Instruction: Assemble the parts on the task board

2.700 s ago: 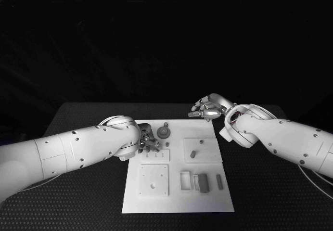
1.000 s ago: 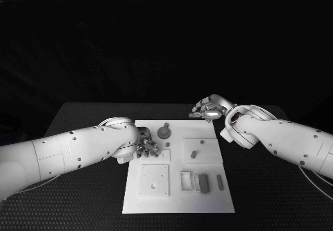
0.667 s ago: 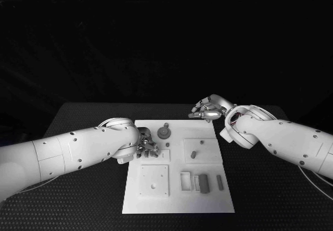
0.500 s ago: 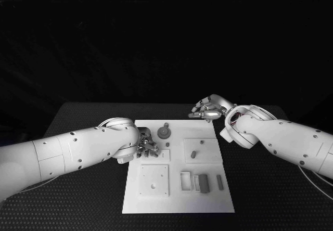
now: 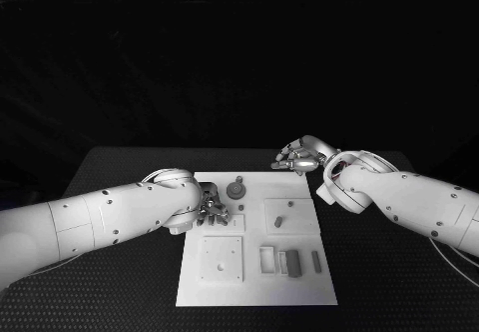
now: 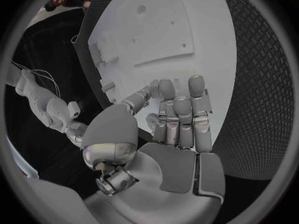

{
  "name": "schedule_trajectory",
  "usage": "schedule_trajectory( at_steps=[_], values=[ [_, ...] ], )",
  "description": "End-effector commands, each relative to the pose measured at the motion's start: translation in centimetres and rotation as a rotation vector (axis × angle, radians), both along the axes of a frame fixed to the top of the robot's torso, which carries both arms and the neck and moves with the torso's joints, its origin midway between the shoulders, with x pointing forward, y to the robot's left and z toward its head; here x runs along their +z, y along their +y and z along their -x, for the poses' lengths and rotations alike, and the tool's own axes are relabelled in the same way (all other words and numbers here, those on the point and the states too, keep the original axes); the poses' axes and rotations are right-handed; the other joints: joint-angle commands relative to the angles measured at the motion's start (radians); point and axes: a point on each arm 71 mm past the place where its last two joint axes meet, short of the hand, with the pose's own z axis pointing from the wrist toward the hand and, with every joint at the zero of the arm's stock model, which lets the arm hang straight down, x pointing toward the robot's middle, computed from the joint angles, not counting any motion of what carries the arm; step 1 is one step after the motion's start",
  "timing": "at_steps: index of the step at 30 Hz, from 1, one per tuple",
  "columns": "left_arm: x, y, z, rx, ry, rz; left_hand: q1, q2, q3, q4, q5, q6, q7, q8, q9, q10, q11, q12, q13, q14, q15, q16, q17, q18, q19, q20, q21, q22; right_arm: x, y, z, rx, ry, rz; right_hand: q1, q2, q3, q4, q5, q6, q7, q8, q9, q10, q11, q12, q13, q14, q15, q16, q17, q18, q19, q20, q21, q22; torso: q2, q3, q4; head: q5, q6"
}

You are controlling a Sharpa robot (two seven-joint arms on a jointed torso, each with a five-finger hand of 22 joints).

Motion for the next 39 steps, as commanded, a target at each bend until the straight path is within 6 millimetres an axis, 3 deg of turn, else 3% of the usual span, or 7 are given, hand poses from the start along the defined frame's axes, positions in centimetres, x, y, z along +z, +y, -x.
schedule_trajectory(
  at_steps=[1,16,26,28,29,39],
  values=[
    [0.04,-0.40,0.03,-0.030,-0.030,-0.021,0.053,0.049,0.053,-0.056,0.007,0.007,-0.001,0.000,0.001,-0.001,-0.005,0.006,-0.002,0.007,-0.020,0.006,-0.001,-0.012,0.016,-0.020,0.006,0.022,-0.04,0.12,0.05,0.014,0.004,0.003,-0.001,0.011,-0.004,0.002,0.004,0.002,0.009,-0.004,0.001,-0.009,0.001,0.005,-0.001,-0.008,-0.001,-0.004,-0.001,0.015,-0.005,-0.001,-0.007,0.019,0.000,0.0009,-0.0002,0.001,0.000],
    [0.00,-0.58,0.19,-0.043,-0.028,-0.034,0.047,0.040,0.051,-0.051,0.008,0.009,-0.001,-0.004,0.002,-0.001,-0.005,0.006,-0.003,0.007,-0.020,0.007,-0.004,-0.012,0.016,-0.020,0.006,0.021,-0.06,0.08,0.08,0.014,0.006,0.003,-0.002,0.011,-0.004,0.003,0.004,0.002,0.009,-0.004,0.001,-0.009,0.001,0.006,-0.001,-0.008,-0.001,-0.004,-0.001,0.015,-0.006,-0.001,-0.007,0.019,0.000,0.0011,0.0001,-0.001,-0.001],
    [0.02,-0.66,0.25,-0.043,-0.029,-0.026,0.032,0.015,0.046,-0.031,0.011,0.016,-0.002,-0.010,0.006,0.000,-0.006,0.005,-0.006,0.007,-0.020,0.008,-0.009,-0.013,0.017,-0.022,0.004,0.020,-0.08,0.03,0.07,0.010,0.006,0.002,-0.002,0.011,-0.004,0.003,0.004,0.002,0.009,-0.004,0.001,-0.009,0.001,0.006,-0.002,-0.008,-0.001,-0.004,-0.001,0.015,-0.006,-0.001,-0.007,0.019,0.000,0.0010,-0.0005,-0.001,0.000],
    [0.03,-0.66,0.25,-0.044,-0.030,-0.024,0.019,0.000,0.036,-0.025,0.079,0.022,-0.003,-0.014,0.009,0.002,-0.007,0.007,-0.007,0.008,-0.021,0.011,-0.011,-0.013,0.019,-0.022,0.005,0.021,-0.08,0.00,0.07,0.009,0.006,0.003,-0.002,0.012,-0.004,0.003,0.004,0.002,0.009,-0.004,0.001,-0.009,0.001,0.006,-0.002,-0.008,-0.001,-0.004,-0.001,0.015,-0.006,-0.001,-0.007,0.019,0.000,0.0009,-0.0005,-0.001,0.000],
    [0.05,-0.66,0.25,-0.043,-0.033,-0.022,-0.020,0.023,-0.048,-0.061,0.183,0.023,-0.002,-0.020,0.017,0.001,-0.008,0.008,-0.007,0.006,-0.020,0.015,-0.013,-0.008,0.017,-0.020,0.008,0.022,-0.08,0.00,0.07,0.009,0.006,0.003,-0.002,0.012,-0.004,0.003,0.004,0.002,0.009,-0.004,0.001,-0.009,0.001,0.006,-0.002,-0.008,-0.001,-0.004,-0.001,0.015,-0.006,-0.001,-0.007,0.019,0.000,0.0007,-0.0003,-0.002,0.000],
    [0.06,-0.70,0.23,-0.041,-0.039,-0.015,-0.064,-0.011,-0.093,-0.044,0.179,0.030,-0.005,-0.032,0.020,0.002,-0.009,0.007,-0.011,0.006,-0.023,0.015,-0.020,-0.010,0.017,-0.023,0.003,0.018,-0.12,-0.01,0.04,0.006,0.009,0.004,-0.002,0.013,-0.003,0.004,0.004,0.002,0.009,-0.004,0.001,-0.009,0.001,0.006,-0.002,-0.008,-0.001,-0.004,-0.001,0.015,-0.006,-0.001,-0.007,0.019,0.000,0.0010,-0.0004,-0.001,0.000]
  ],
)
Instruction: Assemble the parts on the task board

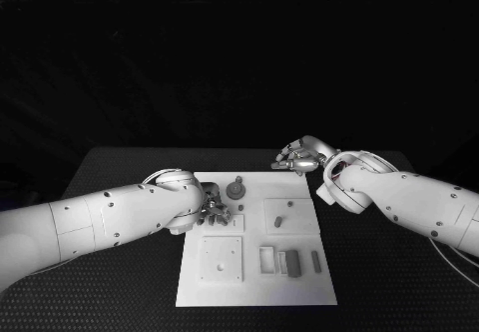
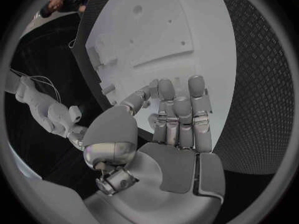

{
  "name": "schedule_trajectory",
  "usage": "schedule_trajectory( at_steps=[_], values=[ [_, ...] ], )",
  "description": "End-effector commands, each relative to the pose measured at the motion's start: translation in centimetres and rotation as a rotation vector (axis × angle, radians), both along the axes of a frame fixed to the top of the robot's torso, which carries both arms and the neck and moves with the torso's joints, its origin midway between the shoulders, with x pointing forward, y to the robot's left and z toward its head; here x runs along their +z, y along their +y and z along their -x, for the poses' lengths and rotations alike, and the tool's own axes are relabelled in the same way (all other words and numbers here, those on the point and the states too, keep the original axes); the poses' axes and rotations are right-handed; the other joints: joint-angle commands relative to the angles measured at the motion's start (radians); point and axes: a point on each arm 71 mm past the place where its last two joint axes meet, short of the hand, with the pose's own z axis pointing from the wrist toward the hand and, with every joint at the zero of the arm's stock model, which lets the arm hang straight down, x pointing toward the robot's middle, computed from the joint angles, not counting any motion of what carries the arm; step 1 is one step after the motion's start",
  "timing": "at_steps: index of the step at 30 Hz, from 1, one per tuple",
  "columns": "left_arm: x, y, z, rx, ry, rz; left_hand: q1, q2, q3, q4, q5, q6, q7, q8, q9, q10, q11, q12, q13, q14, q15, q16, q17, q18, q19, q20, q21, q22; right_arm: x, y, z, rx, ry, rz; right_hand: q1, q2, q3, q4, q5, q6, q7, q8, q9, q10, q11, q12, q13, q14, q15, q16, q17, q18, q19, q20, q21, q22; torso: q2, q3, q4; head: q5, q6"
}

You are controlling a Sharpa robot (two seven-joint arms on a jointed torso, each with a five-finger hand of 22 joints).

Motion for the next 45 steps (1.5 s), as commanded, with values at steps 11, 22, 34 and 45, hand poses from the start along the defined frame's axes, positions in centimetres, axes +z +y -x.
schedule_trajectory(
  at_steps=[11,22,34,45],
  values=[
    [0.03,-0.20,0.04,-0.007,-0.019,0.017,-0.044,-0.035,-0.012,0.041,-0.062,0.020,0.002,-0.014,0.003,0.003,-0.008,0.003,-0.003,0.002,-0.019,0.008,-0.006,-0.010,0.018,-0.023,-0.006,0.018,-0.10,-0.13,-0.06,0.002,0.006,0.004,0.001,0.010,-0.003,0.004,0.004,0.000,0.005,-0.005,0.001,-0.006,-0.002,0.007,-0.002,-0.009,-0.001,-0.005,-0.002,0.015,-0.007,0.000,-0.008,0.019,0.000,-0.0001,-0.0002,0.000,0.002],
    [0.04,0.02,-0.01,-0.005,-0.024,0.007,-0.042,-0.033,-0.010,0.043,-0.064,0.023,0.000,-0.015,0.005,0.005,-0.009,0.005,-0.002,0.003,-0.020,0.011,-0.006,-0.009,0.020,-0.024,-0.006,0.018,-0.10,-0.14,-0.05,0.003,0.007,0.004,0.000,0.010,-0.004,0.004,0.004,0.000,0.005,-0.005,0.001,-0.007,-0.002,0.007,-0.002,-0.010,0.000,-0.005,-0.002,0.015,-0.007,0.000,-0.008,0.018,0.000,-0.0006,0.0002,0.000,0.001],
    [0.13,0.17,-0.06,-0.018,-0.051,-0.027,0.017,-0.003,-0.001,-0.024,0.014,0.028,0.000,-0.021,0.012,0.004,-0.009,0.010,0.000,0.002,-0.021,0.018,-0.008,-0.012,0.024,-0.025,-0.003,0.021,-0.10,-0.08,-0.02,0.006,0.008,0.003,0.000,0.010,-0.004,0.004,0.004,0.000,0.005,-0.005,0.001,-0.007,-0.002,0.007,-0.003,-0.010,0.000,-0.006,-0.003,0.015,-0.007,0.000,-0.008,0.018,0.000,-0.0012,0.0004,0.000,-0.001],
    [0.11,0.10,0.02,-0.025,-0.071,-0.036,0.090,0.029,0.020,-0.102,0.085,0.035,-0.001,-0.027,0.020,0.007,-0.010,0.014,0.000,0.004,-0.021,0.022,-0.012,-0.014,0.029,-0.025,-0.001,0.020,-0.11,-0.08,-0.01,0.006,0.009,0.003,-0.001,0.010,-0.004,0.005,0.004,0.000,0.005,-0.005,0.001,-0.007,-0.002,0.007,-0.003,-0.011,0.000,-0.006,-0.003,0.015,-0.008,0.000,-0.009,0.018,0.000,-0.0007,0.0004,0.000,-0.003]
  ],
)
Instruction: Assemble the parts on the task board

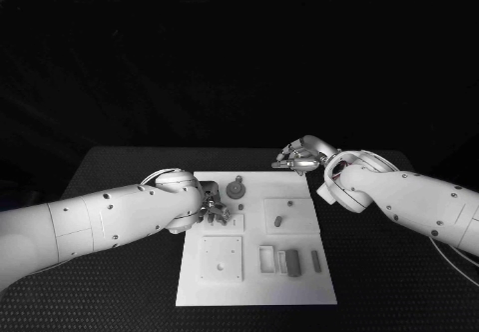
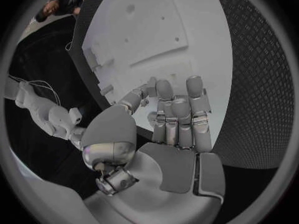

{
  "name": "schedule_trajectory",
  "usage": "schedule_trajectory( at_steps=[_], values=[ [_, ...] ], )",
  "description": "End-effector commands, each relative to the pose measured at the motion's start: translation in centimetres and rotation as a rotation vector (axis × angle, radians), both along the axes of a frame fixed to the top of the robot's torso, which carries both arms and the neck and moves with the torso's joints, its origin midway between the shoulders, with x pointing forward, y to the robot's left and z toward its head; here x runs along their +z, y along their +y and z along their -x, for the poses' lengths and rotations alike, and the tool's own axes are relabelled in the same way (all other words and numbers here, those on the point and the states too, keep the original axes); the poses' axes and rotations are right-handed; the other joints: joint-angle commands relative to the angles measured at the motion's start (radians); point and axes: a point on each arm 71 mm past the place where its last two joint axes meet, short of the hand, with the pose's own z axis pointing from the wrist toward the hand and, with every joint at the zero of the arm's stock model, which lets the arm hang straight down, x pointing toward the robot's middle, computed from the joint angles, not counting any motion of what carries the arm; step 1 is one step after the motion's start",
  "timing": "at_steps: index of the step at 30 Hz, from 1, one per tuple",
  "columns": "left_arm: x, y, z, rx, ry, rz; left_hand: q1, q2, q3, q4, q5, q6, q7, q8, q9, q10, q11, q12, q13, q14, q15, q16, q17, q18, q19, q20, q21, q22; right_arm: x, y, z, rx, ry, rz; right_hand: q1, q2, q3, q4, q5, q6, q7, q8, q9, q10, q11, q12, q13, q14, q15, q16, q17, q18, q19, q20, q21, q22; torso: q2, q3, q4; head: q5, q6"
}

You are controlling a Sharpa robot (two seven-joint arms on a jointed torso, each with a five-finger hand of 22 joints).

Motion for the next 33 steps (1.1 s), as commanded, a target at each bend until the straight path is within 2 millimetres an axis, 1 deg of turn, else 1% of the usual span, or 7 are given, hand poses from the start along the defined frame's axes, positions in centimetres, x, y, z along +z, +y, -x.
schedule_trajectory(
  at_steps=[1,9,14,18,22,24,33],
  values=[
    [-0.04,-0.06,0.01,-0.009,-0.027,-0.010,0.071,0.061,0.049,-0.057,0.004,0.009,-0.002,-0.005,0.002,0.004,-0.003,0.003,0.001,0.000,-0.009,0.007,-0.001,-0.014,0.008,-0.003,0.000,0.021,-0.04,0.12,0.06,0.012,0.006,0.002,-0.001,0.010,-0.001,0.002,0.004,0.001,0.008,-0.005,0.001,-0.007,-0.002,0.003,-0.001,-0.007,0.001,-0.006,-0.001,0.015,-0.008,0.000,-0.004,0.018,0.000,0.0006,0.0000,0.000,-0.001],
    [-0.20,-0.27,0.16,-0.015,-0.029,0.000,0.064,0.059,0.044,-0.052,0.008,0.014,-0.003,-0.005,0.004,0.007,-0.004,0.005,0.002,0.002,-0.010,0.010,-0.001,-0.014,0.011,-0.002,0.002,0.021,-0.08,0.08,0.06,0.012,0.006,0.003,-0.001,0.010,-0.001,0.002,0.004,0.001,0.008,-0.005,0.001,-0.007,-0.002,0.004,-0.002,-0.007,0.001,-0.006,-0.001,0.015,-0.008,0.000,-0.004,0.018,0.000,0.0013,-0.0006,-0.001,-0.002],
    [-0.19,-0.30,0.17,-0.011,-0.033,0.009,0.044,0.037,0.035,-0.032,0.005,0.016,-0.003,-0.007,0.006,0.005,-0.004,0.005,0.001,0.001,-0.010,0.010,-0.003,-0.014,0.011,-0.002,0.000,0.020,-0.11,0.05,0.05,0.010,0.006,0.003,-0.001,0.010,-0.002,0.003,0.004,0.001,0.008,-0.005,0.001,-0.007,-0.002,0.004,-0.002,-0.007,0.001,-0.006,-0.001,0.015,-0.008,0.000,-0.004,0.018,0.000,0.0016,-0.0001,-0.002,-0.002],
    [-0.19,-0.31,0.19,-0.011,-0.032,0.013,0.018,0.000,0.033,0.019,-0.035,0.016,-0.003,-0.013,0.008,0.003,-0.004,0.004,-0.002,0.000,-0.010,0.009,-0.007,-0.014,0.011,-0.003,-0.005,0.018,-0.15,0.04,0.06,0.010,0.007,0.003,-0.002,0.010,-0.002,0.003,0.004,0.000,0.008,-0.005,0.001,-0.007,-0.002,0.004,-0.002,-0.007,0.001,-0.006,-0.001,0.015,-0.008,0.000,-0.004,0.018,0.000,0.0018,0.0000,-0.001,-0.002],
    [-0.21,-0.28,0.24,-0.011,-0.032,0.017,-0.011,-0.026,0.026,0.060,-0.055,0.017,-0.003,-0.018,0.010,0.002,-0.004,0.004,-0.004,0.000,-0.010,0.010,-0.009,-0.014,0.010,-0.004,-0.009,0.019,-0.17,0.01,0.06,0.010,0.008,0.003,-0.002,0.010,-0.002,0.003,0.004,0.000,0.008,-0.005,0.001,-0.007,-0.002,0.004,-0.002,-0.007,0.001,-0.006,-0.001,0.015,-0.008,0.000,-0.004,0.018,0.000,0.0013,-0.0004,-0.001,-0.002],
    [-0.27,-0.21,0.24,-0.007,-0.024,0.023,-0.032,-0.035,0.023,0.085,-0.080,0.017,-0.003,-0.020,0.011,0.001,-0.005,0.004,-0.005,-0.001,-0.011,0.010,-0.011,-0.013,0.010,-0.005,-0.011,0.019,-0.19,0.01,0.06,0.010,0.009,0.004,-0.002,0.009,-0.002,0.003,0.004,0.000,0.008,-0.005,0.001,-0.007,-0.002,0.004,-0.002,-0.007,0.001,-0.006,-0.001,0.015,-0.008,0.000,-0.004,0.018,0.000,0.0012,-0.0005,-0.001,-0.002],
    [-0.33,0.13,0.18,0.005,-0.019,0.028,-0.063,-0.059,0.021,0.122,-0.087,0.019,-0.004,-0.024,0.013,0.001,-0.006,0.006,-0.006,-0.002,-0.012,0.013,-0.012,-0.013,0.009,-0.007,-0.013,0.020,-0.24,-0.01,0.08,0.010,0.009,0.003,-0.001,0.009,-0.002,0.002,0.004,0.000,0.008,-0.005,0.001,-0.008,-0.002,0.004,-0.002,-0.007,0.001,-0.006,-0.001,0.015,-0.008,0.000,-0.004,0.018,0.000,0.0008,-0.0003,-0.002,-0.001]
  ],
)
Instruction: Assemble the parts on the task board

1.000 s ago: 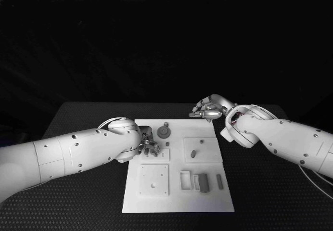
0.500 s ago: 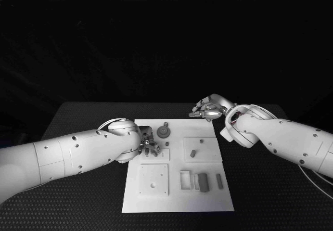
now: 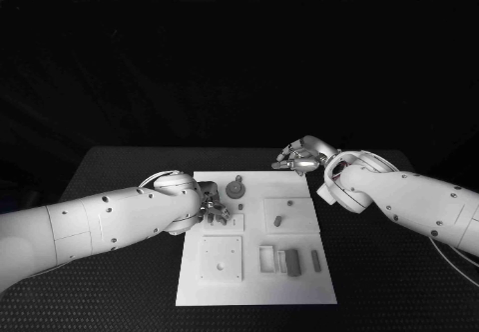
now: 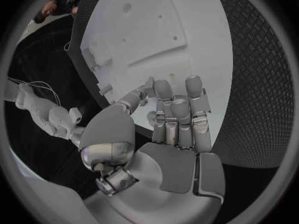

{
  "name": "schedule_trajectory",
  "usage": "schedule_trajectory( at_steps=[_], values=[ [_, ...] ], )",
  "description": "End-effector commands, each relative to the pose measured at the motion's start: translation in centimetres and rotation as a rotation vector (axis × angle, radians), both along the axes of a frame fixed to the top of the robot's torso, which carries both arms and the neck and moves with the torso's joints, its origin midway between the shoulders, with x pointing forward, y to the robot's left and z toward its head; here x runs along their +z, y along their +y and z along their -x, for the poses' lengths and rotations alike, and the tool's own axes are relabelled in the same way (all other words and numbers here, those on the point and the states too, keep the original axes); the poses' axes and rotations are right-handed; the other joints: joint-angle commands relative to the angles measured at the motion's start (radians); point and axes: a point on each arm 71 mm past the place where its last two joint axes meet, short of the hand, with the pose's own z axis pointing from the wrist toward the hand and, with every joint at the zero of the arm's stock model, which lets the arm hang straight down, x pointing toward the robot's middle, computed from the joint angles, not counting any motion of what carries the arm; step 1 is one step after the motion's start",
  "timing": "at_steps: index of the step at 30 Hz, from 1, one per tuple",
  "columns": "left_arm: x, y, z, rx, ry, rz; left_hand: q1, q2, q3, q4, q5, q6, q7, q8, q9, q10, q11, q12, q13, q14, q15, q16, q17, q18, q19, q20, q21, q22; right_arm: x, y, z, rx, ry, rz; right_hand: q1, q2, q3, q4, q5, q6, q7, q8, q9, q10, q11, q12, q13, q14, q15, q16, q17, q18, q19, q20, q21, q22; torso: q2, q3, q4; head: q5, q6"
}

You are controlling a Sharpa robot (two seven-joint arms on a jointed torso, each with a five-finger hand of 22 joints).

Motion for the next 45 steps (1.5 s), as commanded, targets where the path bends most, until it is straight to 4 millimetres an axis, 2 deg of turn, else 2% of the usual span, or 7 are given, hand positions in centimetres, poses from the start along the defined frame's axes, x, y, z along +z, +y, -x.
schedule_trajectory(
  at_steps=[1,6,12,15,24,45],
  values=[
    [0.01,-0.11,0.05,-0.002,0.001,0.016,-0.012,-0.010,0.002,0.013,-0.007,0.007,-0.003,-0.007,0.001,-0.005,-0.001,0.006,-0.002,-0.006,-0.008,0.006,-0.001,-0.013,0.004,-0.002,-0.005,0.020,-0.06,0.06,0.04,0.011,0.005,0.003,-0.001,0.009,-0.002,0.002,0.004,0.000,0.005,-0.005,0.001,-0.008,-0.002,0.004,-0.001,-0.008,0.000,-0.006,-0.001,0.015,-0.008,0.000,-0.004,0.018,0.000,-0.0005,0.0002,-0.001,0.001],
    [0.02,-0.10,0.08,-0.003,0.001,0.018,-0.019,-0.031,0.008,0.038,-0.031,0.007,-0.004,-0.009,0.003,-0.006,-0.001,0.008,-0.002,-0.007,-0.009,0.008,-0.002,-0.012,0.004,-0.003,-0.006,0.020,-0.08,0.07,0.05,0.011,0.005,0.003,-0.001,0.009,-0.002,0.002,0.004,0.000,0.005,-0.005,0.001,-0.008,-0.002,0.004,-0.001,-0.008,0.000,-0.006,-0.001,0.015,-0.008,0.000,-0.004,0.018,0.000,-0.0006,0.0004,-0.001,0.001],
    [-0.03,0.10,0.03,0.010,0.010,0.034,-0.024,-0.055,0.018,0.085,-0.112,0.007,-0.004,-0.013,0.008,-0.008,-0.002,0.009,-0.003,-0.009,-0.009,0.009,-0.004,-0.012,0.002,-0.003,-0.007,0.020,-0.11,0.05,0.04,0.010,0.006,0.003,-0.002,0.009,-0.002,0.002,0.004,0.000,0.005,-0.005,0.001,-0.008,-0.002,0.005,-0.002,-0.008,0.000,-0.006,-0.001,0.015,-0.008,0.000,-0.004,0.018,0.000,-0.0010,0.0005,-0.001,0.001],
    [-0.03,0.16,0.01,0.012,0.010,0.035,-0.024,-0.061,0.019,0.094,-0.125,0.006,-0.004,-0.014,0.009,-0.009,-0.001,0.009,-0.003,-0.010,-0.009,0.009,-0.005,-0.011,0.001,-0.003,-0.008,0.020,-0.13,0.04,0.05,0.010,0.006,0.002,-0.002,0.009,-0.002,0.003,0.004,0.000,0.005,-0.005,0.001,-0.008,-0.002,0.005,-0.002,-0.008,0.000,-0.006,-0.001,0.015,-0.008,0.000,-0.004,0.018,0.000,-0.0007,0.0002,-0.001,0.001],
    [-0.03,0.16,0.04,0.010,0.012,0.038,-0.021,-0.070,0.021,0.112,-0.144,0.006,-0.004,-0.016,0.011,-0.010,-0.001,0.010,-0.003,-0.011,-0.009,0.010,-0.005,-0.011,0.000,-0.003,-0.008,0.020,-0.14,0.04,0.04,0.010,0.007,0.001,-0.003,0.009,-0.003,0.003,0.004,0.000,0.005,-0.005,0.001,-0.008,-0.002,0.005,-0.002,-0.008,0.000,-0.006,-0.002,0.015,-0.008,0.001,-0.004,0.018,0.000,0.0001,0.0001,-0.001,0.001],
    [-0.01,-0.01,0.35,0.008,0.018,0.062,-0.012,-0.064,0.022,0.114,-0.147,0.008,-0.004,-0.015,0.013,-0.009,-0.002,0.011,-0.003,-0.010,-0.009,0.012,-0.005,-0.010,0.002,-0.003,-0.007,0.021,-0.20,0.00,0.03,0.009,0.008,0.002,-0.003,0.009,-0.003,0.004,0.004,0.000,0.005,-0.005,0.001,-0.008,-0.002,0.006,-0.002,-0.008,0.000,-0.006,-0.002,0.015,-0.008,0.001,-0.005,0.018,0.000,0.0001,-0.0002,0.001,0.002]
  ],
)
